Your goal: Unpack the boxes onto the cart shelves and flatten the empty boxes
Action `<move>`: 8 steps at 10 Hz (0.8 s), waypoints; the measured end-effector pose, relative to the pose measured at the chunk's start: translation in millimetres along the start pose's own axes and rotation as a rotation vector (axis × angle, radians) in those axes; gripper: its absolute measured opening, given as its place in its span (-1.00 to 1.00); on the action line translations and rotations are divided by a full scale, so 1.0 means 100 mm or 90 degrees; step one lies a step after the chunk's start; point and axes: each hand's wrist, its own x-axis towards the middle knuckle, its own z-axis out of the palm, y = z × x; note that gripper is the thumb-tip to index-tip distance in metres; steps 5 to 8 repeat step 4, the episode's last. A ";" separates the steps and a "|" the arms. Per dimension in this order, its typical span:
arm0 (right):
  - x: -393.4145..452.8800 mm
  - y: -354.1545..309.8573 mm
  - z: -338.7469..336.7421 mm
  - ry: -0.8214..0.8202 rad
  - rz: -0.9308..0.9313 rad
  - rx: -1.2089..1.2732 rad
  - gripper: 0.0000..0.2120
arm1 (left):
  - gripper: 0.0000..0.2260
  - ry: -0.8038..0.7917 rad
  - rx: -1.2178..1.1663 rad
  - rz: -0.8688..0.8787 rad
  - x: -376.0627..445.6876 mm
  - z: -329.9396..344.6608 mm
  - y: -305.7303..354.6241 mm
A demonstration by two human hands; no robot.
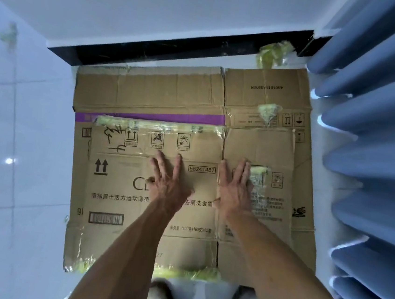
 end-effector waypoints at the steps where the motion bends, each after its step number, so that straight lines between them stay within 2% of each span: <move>1: 0.34 -0.04 -0.24 0.043 -0.015 -0.042 0.17 | 0.00 0.030 -0.005 -0.014 0.25 -0.11 0.05; 3: 0.10 -0.43 -0.38 0.086 0.020 -0.100 -0.02 | -0.03 0.026 0.013 -0.017 0.21 -0.32 0.07; 4: -0.09 -0.56 -0.61 0.104 0.053 -0.077 -0.17 | -0.18 0.039 0.039 0.003 0.05 -0.57 0.14; 8: -0.09 -0.56 -0.61 0.104 0.053 -0.077 -0.17 | -0.18 0.039 0.039 0.003 0.05 -0.57 0.14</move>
